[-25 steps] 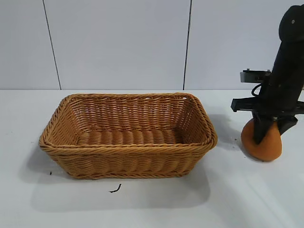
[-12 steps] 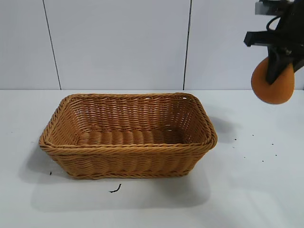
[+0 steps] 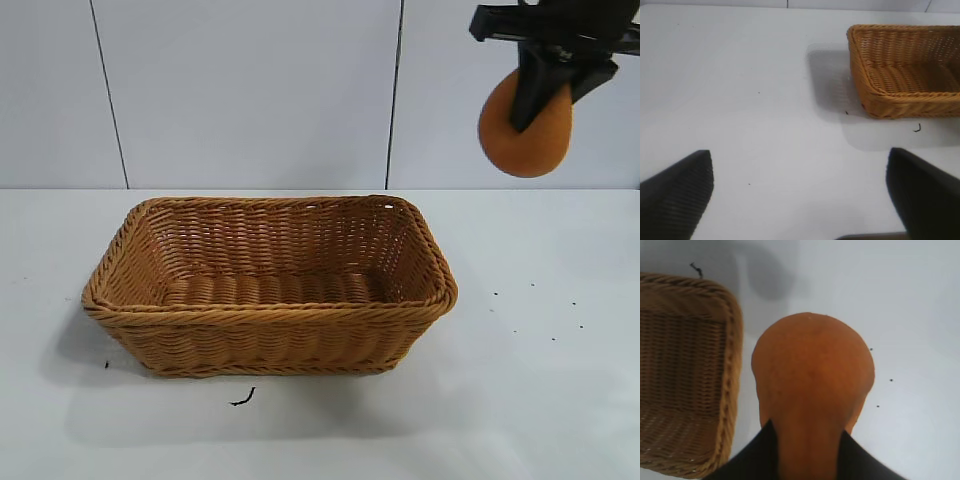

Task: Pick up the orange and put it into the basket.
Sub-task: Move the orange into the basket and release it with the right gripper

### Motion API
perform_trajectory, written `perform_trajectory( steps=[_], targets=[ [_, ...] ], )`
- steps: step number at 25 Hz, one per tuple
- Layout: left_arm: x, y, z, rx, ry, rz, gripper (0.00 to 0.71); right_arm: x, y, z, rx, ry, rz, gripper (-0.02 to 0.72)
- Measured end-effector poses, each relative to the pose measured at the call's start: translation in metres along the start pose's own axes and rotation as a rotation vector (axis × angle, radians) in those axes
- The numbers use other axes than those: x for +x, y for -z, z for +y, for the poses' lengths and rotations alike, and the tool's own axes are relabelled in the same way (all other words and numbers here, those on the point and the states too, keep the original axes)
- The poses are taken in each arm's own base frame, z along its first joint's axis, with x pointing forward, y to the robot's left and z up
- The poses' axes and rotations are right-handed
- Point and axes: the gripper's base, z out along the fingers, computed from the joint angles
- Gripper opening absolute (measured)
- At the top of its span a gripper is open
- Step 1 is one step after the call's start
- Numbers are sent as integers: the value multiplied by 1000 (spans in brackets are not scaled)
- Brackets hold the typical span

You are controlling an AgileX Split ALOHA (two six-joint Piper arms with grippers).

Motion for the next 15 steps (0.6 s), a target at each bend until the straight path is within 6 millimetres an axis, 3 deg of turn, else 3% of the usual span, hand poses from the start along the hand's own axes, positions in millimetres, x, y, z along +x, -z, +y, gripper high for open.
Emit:
perform_trajectory(
  steps=[10,15],
  targets=[
    [0,0,0,0,0,0,673,6,-6,109,-112,202,-101,106],
    [0,0,0,0,0,0,673,9,-35,143,-140,247,-115,106]
  ],
)
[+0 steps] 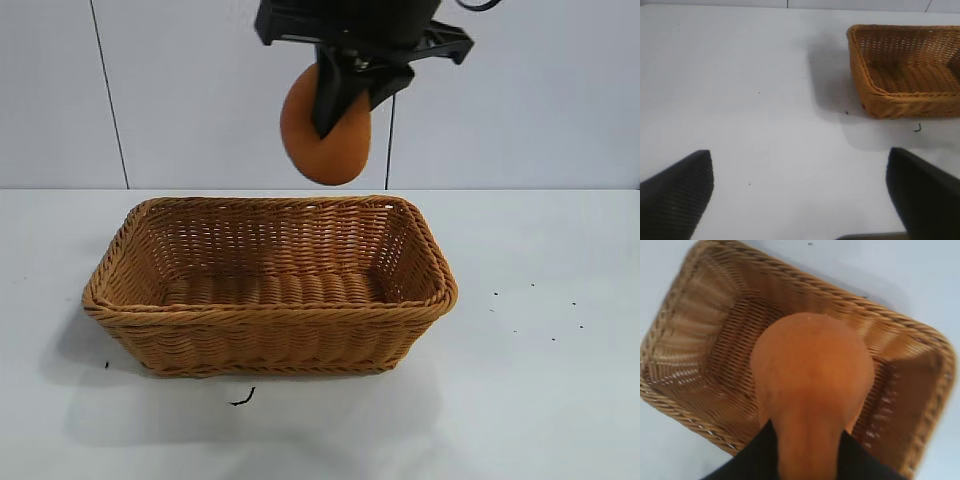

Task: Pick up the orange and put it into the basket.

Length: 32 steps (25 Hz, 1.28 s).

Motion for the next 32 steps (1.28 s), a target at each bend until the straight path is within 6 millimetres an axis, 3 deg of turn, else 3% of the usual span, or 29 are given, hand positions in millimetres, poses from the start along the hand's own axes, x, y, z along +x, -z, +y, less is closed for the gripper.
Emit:
perform_trajectory(
  steps=[7,12,14,18,20,26,32],
  targets=[
    [0,0,0,0,0,0,673,10,-74,-1,9,-15,62,106],
    [0,0,0,0,0,0,673,20,-105,-5,20,-19,114,122],
    [0,0,0,0,0,0,673,20,-105,-5,20,-17,113,215],
    [0,0,0,0,0,0,673,21,-105,-5,22,-15,123,584],
    [0,0,0,0,0,0,673,23,-100,-5,23,-14,147,652],
    [0,0,0,0,0,0,673,20,-62,-7,49,-3,191,690],
    [0,0,0,0,0,0,673,17,-21,-44,108,-80,219,689]
  ],
)
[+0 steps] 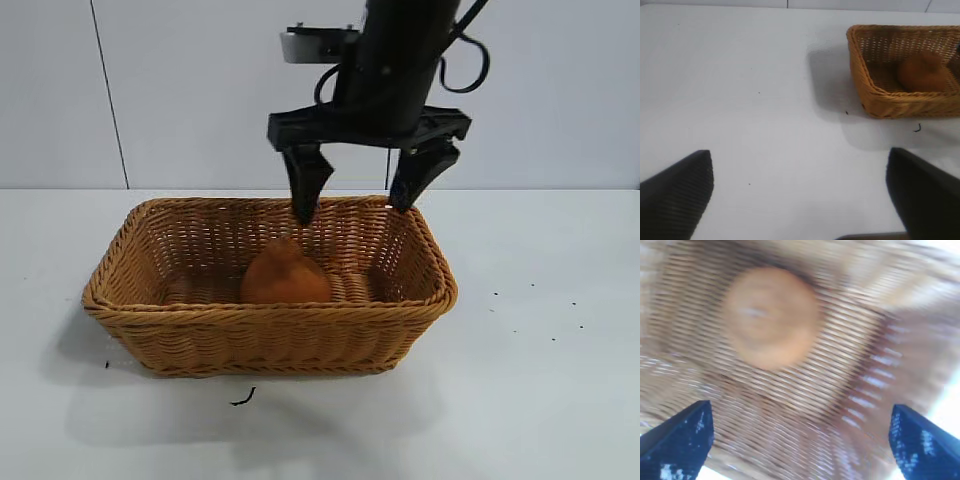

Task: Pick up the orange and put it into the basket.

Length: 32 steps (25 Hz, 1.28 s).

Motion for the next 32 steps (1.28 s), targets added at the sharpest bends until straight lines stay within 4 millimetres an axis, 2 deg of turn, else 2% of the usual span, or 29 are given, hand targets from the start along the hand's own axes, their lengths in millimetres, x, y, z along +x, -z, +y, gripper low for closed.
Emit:
perform_trajectory(
  steps=[5,11,17,20,25,28,32],
  targets=[
    [0,0,0,0,0,0,673,1,19,-51,61,-94,-2,689],
    [0,0,0,0,0,0,673,10,26,-119,105,-218,8,689],
    [0,0,0,0,0,0,673,31,36,-190,149,-369,22,689],
    [0,0,0,0,0,0,673,43,40,-212,156,-425,56,689],
    [0,0,0,0,0,0,673,52,46,-214,140,-416,114,689],
    [0,0,0,0,0,0,673,59,56,-206,113,-414,99,689],
    [0,0,0,0,0,0,673,84,76,-191,110,-398,98,692]
  ],
)
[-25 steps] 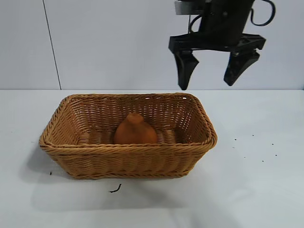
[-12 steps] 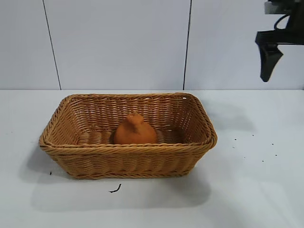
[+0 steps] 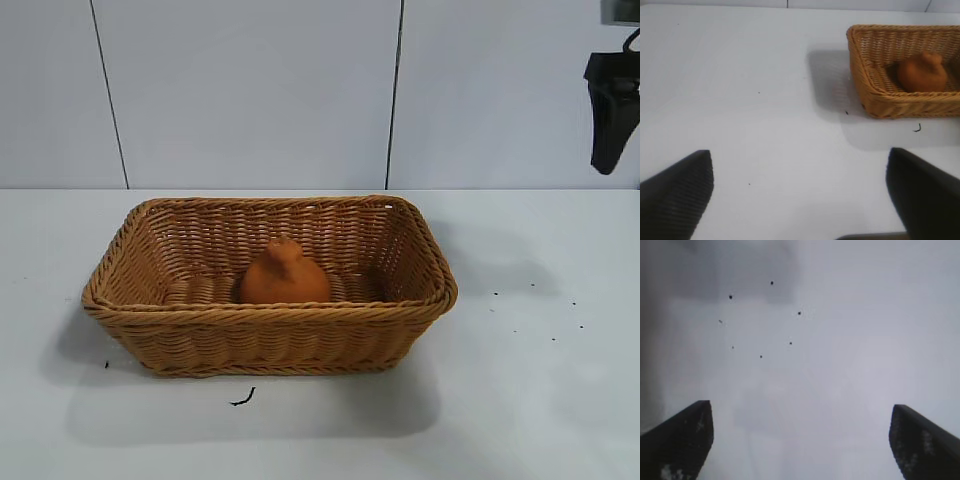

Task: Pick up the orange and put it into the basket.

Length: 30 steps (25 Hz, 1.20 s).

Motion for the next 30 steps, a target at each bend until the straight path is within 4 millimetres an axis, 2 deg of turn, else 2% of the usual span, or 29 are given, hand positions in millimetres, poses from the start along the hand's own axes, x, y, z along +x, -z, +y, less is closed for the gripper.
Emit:
perform_trajectory(
  steps=[3,7,12,15,18,24,30],
  targets=[
    [0,0,0,0,0,0,673,30,14,2,-2,7,-3,693],
    [0,0,0,0,0,0,673,82,32,5,-3,18,-20,693],
    [0,0,0,0,0,0,673,157,40,9,-3,22,-54,696],
    [0,0,0,0,0,0,673,198,43,11,2,24,-135,696],
    [0,0,0,0,0,0,673,232,45,13,13,30,-305,696],
    [0,0,0,0,0,0,673,286,40,15,32,53,-559,696],
    [0,0,0,0,0,0,673,310,51,17,36,58,-744,696]
  ],
)
